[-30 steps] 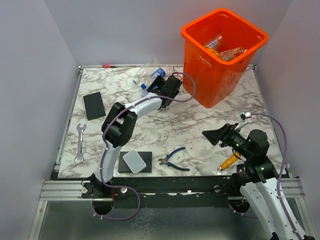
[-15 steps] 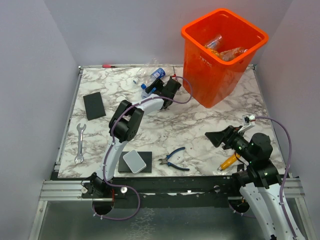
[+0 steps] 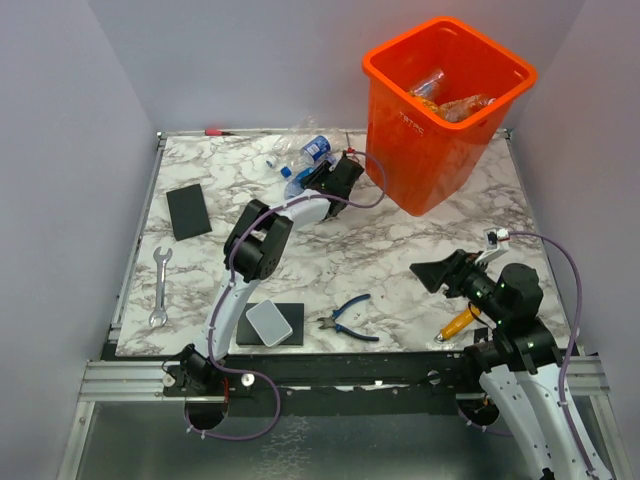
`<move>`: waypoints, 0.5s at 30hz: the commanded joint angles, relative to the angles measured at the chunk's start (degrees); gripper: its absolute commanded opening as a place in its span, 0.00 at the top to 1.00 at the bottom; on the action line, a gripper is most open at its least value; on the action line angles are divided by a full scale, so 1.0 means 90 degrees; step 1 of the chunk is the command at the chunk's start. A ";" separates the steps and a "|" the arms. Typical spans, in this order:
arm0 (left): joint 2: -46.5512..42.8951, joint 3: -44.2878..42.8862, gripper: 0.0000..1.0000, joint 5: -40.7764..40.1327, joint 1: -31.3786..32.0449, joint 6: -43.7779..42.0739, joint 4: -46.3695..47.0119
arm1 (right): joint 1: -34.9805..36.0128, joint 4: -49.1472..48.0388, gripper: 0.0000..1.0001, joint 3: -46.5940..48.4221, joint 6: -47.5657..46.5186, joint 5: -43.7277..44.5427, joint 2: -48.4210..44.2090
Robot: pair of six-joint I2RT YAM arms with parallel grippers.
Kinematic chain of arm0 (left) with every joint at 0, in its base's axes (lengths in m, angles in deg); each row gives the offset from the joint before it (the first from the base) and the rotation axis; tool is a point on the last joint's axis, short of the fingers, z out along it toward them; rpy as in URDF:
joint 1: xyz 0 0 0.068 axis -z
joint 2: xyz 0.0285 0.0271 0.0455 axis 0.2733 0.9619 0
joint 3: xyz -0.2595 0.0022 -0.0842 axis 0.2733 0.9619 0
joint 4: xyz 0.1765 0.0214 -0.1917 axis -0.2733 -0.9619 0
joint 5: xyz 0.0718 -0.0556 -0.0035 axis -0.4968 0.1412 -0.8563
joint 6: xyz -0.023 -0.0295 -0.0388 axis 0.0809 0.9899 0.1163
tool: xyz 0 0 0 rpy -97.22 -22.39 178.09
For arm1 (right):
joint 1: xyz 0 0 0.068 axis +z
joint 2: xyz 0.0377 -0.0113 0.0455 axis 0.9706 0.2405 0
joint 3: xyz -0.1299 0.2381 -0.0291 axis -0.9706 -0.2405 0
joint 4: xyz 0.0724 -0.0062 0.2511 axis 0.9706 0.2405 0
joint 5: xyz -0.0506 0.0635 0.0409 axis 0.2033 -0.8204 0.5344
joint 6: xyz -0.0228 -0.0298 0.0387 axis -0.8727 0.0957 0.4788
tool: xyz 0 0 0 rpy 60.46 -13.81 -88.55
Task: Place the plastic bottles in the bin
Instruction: Pick up the plastic bottle at the center of the board.
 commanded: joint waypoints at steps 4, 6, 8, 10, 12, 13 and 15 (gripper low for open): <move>-0.0580 0.0705 0.75 -0.0018 -0.0007 0.0260 0.0455 | 0.0017 -0.0032 0.26 0.0149 0.0020 0.0194 0.0130; -0.1045 0.1057 0.78 -0.0043 -0.0001 0.0365 0.0587 | 0.0019 -0.0079 0.26 0.0183 0.0003 0.0203 0.0159; -0.1696 0.1439 0.80 -0.0003 0.0001 0.0543 0.0688 | 0.0019 -0.0135 0.26 0.0230 -0.0048 0.0170 0.0254; -0.2304 0.1854 0.81 0.0089 0.0028 0.0742 0.0753 | 0.0014 -0.0190 0.25 0.0314 -0.0113 0.0069 0.0373; -0.2970 0.2293 0.83 0.0287 0.0085 0.1034 0.0753 | 0.0015 -0.0311 0.25 0.0385 -0.0177 -0.0105 0.0537; -0.3315 0.2545 0.83 0.0466 0.0098 0.1253 0.0750 | 0.0018 -0.0425 0.24 0.0419 -0.0196 -0.0266 0.0595; -0.4157 0.3223 0.85 0.1128 0.0100 0.1839 0.0747 | 0.0014 -0.0667 0.24 0.0469 -0.0191 -0.0638 0.0723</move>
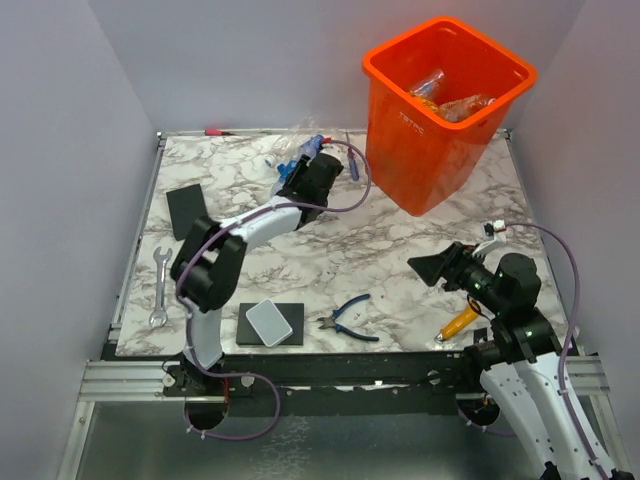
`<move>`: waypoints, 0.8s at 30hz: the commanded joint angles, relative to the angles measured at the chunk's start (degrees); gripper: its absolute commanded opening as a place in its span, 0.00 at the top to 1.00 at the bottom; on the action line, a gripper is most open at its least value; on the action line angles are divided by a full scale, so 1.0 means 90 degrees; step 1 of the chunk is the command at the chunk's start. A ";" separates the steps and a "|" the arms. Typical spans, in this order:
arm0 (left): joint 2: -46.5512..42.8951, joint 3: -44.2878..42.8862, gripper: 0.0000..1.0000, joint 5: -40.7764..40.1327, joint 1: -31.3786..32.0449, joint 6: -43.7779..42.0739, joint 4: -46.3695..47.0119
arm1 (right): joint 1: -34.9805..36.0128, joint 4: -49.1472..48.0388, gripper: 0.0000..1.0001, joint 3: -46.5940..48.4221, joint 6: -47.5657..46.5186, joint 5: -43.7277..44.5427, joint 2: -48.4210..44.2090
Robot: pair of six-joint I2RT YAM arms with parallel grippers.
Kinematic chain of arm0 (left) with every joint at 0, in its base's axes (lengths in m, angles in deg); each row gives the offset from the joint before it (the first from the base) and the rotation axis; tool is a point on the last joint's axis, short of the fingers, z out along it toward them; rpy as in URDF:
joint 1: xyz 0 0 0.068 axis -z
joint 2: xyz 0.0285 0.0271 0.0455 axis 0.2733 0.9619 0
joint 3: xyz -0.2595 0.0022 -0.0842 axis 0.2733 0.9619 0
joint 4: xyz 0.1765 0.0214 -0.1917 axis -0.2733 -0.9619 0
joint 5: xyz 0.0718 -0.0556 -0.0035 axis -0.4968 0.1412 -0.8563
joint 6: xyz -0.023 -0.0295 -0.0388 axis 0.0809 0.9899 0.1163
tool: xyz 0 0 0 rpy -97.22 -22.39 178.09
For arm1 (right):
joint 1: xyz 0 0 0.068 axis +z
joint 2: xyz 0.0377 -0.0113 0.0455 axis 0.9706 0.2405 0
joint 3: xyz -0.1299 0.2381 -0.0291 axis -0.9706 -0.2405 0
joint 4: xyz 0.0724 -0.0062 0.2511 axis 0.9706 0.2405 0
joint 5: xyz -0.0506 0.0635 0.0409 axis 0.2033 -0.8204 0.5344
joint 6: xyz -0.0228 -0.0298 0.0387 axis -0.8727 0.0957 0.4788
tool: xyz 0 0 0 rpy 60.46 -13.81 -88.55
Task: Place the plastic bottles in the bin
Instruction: Pick up the plastic bottle at the center of the board.
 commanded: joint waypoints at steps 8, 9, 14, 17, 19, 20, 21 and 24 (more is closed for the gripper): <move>-0.4536 0.3867 0.87 0.5836 0.0052 0.3143 0.2495 | 0.0095 -0.1706 0.24 0.0188 0.0402 -0.0952 0.0638; -0.4758 0.4135 0.88 0.6247 0.0050 0.3394 0.2788 | 0.0151 -0.1889 0.24 0.0155 0.0475 -0.0871 0.0654; -0.5534 0.5290 0.89 0.8103 0.0096 0.4317 0.4395 | 0.0725 -0.2539 0.22 0.0501 0.0500 -0.0188 0.0867; -0.6021 0.5889 0.88 0.8161 0.0392 0.4355 0.5161 | 0.1301 -0.2581 0.22 0.0969 0.0265 0.0406 0.1217; -0.6165 0.6047 0.88 0.8244 0.0515 0.4444 0.5446 | 0.1807 -0.2548 0.22 0.1286 -0.0051 0.0974 0.1445; -0.6170 0.6061 0.88 0.8361 0.0547 0.4500 0.5539 | 0.2074 -0.2547 0.22 0.1448 -0.0138 0.1206 0.1569; -0.6168 0.6062 0.88 0.8459 0.0590 0.4554 0.5616 | 0.2314 -0.2560 0.22 0.1610 -0.0300 0.1400 0.1726; -0.6151 0.6133 0.88 0.8593 0.0682 0.4797 0.5968 | 0.2919 -0.2699 0.22 0.2012 -0.0607 0.1812 0.2252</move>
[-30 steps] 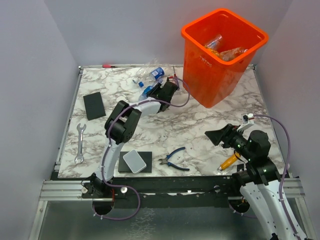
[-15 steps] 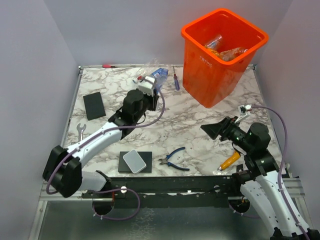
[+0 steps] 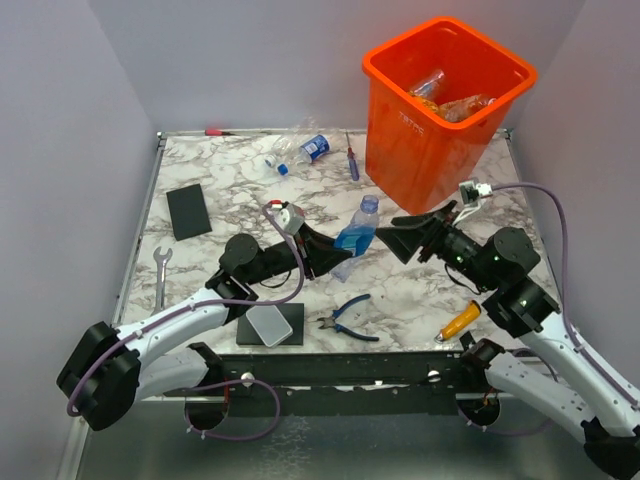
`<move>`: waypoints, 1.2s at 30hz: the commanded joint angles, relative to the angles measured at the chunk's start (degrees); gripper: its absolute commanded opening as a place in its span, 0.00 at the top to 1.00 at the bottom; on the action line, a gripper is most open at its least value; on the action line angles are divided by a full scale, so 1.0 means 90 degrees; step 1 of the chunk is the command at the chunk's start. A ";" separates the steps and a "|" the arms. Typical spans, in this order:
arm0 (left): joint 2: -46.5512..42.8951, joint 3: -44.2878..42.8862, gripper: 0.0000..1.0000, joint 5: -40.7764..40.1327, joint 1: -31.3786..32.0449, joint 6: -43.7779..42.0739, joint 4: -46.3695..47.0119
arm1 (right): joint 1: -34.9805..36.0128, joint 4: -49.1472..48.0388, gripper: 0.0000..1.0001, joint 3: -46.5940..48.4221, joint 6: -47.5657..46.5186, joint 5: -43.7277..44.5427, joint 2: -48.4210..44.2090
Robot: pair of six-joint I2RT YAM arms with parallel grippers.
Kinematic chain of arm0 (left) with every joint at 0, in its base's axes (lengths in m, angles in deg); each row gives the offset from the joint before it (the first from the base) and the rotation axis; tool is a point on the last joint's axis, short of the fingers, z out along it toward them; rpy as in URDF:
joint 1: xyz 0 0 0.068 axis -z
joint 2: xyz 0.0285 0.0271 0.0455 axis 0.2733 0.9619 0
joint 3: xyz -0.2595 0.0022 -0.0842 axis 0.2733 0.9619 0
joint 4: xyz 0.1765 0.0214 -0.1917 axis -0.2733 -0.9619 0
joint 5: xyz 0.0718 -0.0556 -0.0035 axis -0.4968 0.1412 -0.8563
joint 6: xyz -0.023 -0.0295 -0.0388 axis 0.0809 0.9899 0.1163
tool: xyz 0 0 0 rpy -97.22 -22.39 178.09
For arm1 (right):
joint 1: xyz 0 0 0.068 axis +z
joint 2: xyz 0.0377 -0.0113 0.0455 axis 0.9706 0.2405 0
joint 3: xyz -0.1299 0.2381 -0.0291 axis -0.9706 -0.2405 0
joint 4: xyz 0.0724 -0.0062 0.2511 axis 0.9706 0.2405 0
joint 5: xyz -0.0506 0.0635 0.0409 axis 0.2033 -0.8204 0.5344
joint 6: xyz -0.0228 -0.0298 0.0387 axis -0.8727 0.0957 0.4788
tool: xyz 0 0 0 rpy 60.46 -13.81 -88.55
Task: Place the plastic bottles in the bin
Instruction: Pick up the plastic bottle at the center of the board, then place the plastic bottle in the trash bin.
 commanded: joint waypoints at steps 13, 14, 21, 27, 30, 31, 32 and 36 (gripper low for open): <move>0.0022 0.0218 0.88 0.0749 0.0235 0.0950 0.1774 | 0.1320 -0.0565 0.29 0.1160 -0.1352 0.1976 0.1314; 0.0026 0.0218 0.88 0.0742 0.0229 0.0950 0.1775 | 0.1322 -0.0590 0.29 0.1144 -0.1361 0.2005 0.1311; 0.0058 0.0219 0.88 0.0710 0.0237 0.0951 0.1776 | 0.1322 -0.0552 0.32 0.1268 -0.1436 0.1972 0.1352; 0.0101 0.0238 0.88 0.0700 0.0254 0.0942 0.1779 | 0.1322 -0.0590 0.39 0.1231 -0.1382 0.1867 0.1342; 0.0126 0.0238 0.88 0.0696 0.0262 0.0931 0.1774 | 0.1325 -0.0430 0.28 0.1403 -0.1356 0.1726 0.1455; 0.0141 0.0239 0.88 0.0694 0.0258 0.0931 0.1775 | 0.1324 -0.0357 0.26 0.1486 -0.1339 0.1664 0.1507; 0.0152 0.0238 0.88 0.0689 0.0265 0.0931 0.1775 | 0.1322 -0.0280 0.24 0.1566 -0.1302 0.1605 0.1548; 0.0162 0.0252 0.88 0.0652 0.0258 0.0886 0.1761 | 0.1324 0.0099 0.23 0.1902 -0.1157 0.1508 0.1711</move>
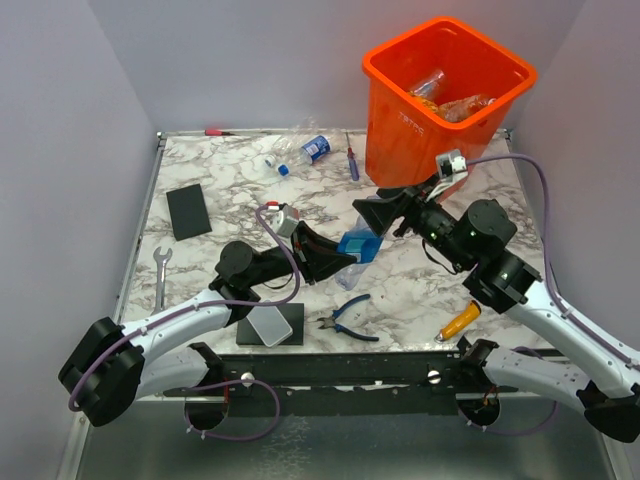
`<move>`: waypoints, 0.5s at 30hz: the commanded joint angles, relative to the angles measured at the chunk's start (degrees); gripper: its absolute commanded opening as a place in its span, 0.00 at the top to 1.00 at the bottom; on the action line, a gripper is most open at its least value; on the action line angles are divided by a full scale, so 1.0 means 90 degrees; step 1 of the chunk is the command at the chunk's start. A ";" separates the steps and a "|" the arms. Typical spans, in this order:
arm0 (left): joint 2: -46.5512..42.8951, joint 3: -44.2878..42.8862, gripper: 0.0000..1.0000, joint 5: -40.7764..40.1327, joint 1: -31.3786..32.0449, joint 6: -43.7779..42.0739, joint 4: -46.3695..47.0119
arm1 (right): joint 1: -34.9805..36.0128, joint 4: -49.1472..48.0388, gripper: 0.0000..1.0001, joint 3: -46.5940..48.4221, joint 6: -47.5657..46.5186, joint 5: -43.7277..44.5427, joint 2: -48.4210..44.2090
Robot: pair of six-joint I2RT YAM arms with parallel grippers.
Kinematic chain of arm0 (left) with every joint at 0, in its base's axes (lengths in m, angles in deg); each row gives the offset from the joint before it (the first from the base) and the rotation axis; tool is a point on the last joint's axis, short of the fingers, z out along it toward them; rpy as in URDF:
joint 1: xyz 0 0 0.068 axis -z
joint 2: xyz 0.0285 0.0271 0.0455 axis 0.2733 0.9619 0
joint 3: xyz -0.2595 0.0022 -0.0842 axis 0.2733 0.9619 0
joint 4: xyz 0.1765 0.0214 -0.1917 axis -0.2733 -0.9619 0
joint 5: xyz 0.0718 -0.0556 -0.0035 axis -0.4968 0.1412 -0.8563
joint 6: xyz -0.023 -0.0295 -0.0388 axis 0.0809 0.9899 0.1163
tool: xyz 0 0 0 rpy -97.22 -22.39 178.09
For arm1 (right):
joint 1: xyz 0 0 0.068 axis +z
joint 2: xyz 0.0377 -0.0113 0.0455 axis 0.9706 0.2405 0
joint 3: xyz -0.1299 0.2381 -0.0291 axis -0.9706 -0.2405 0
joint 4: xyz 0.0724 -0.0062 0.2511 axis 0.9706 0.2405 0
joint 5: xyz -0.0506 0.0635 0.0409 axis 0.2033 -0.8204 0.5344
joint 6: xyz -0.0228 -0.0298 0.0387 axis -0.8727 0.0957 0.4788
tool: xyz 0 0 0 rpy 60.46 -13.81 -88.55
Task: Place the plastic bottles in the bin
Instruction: Place the plastic bottle in the trash bin.
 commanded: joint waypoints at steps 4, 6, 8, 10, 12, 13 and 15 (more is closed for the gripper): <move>0.0002 0.0114 0.89 0.0061 0.0028 -0.0123 0.0162 | 0.0016 0.1297 0.22 0.0956 0.0173 -0.0352 0.0295; -0.0019 0.0119 0.89 0.0024 0.0035 -0.0162 0.0132 | 0.0018 0.1692 0.22 0.1240 0.0196 -0.0353 0.0365; -0.0039 0.0119 0.89 0.0001 0.0036 -0.0196 0.0102 | 0.0016 0.2024 0.23 0.1421 0.0215 -0.0345 0.0399; -0.0040 0.0120 0.89 -0.0022 0.0036 -0.0209 0.0089 | 0.0016 0.2319 0.23 0.1592 0.0218 -0.0349 0.0423; -0.0040 0.0119 0.89 -0.0046 0.0043 -0.0226 0.0080 | 0.0016 0.2545 0.23 0.1736 0.0211 -0.0392 0.0466; -0.0031 0.0119 0.89 -0.0050 0.0042 -0.0228 0.0075 | 0.0016 0.2593 0.24 0.1783 0.0195 -0.0432 0.0467; -0.0040 0.0127 0.89 -0.0084 0.0037 -0.0237 0.0062 | 0.0016 0.2676 0.24 0.1876 0.0158 -0.0566 0.0499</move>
